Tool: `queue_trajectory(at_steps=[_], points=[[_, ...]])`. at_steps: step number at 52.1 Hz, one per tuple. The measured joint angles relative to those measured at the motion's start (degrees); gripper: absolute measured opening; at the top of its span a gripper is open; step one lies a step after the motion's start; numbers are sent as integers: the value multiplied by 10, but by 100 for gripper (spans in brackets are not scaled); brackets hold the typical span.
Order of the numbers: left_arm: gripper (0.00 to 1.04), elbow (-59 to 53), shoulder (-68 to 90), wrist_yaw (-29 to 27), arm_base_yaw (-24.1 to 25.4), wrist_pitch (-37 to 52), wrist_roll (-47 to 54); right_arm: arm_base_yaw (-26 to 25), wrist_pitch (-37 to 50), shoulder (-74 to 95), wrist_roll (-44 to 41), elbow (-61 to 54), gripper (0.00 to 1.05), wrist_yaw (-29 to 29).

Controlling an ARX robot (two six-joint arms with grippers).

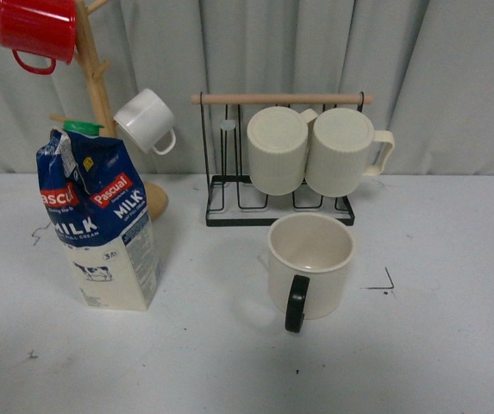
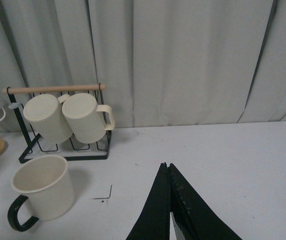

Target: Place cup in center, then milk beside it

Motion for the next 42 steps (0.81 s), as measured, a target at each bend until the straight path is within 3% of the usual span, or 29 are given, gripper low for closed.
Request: queue_trajectory(at_steps=[15,20,32,42], points=[[98,0,0,0,0,0,0,0,-44,-40,0,0,2,0],[98,0,0,0,0,0,0,0,-144,-113,0,0,2,-1],[98,0,0,0,0,0,0,0,-140,-135,-1,0,2,0],[98,0,0,0,0,0,0,0,-142,-135,0,0,36,0]])
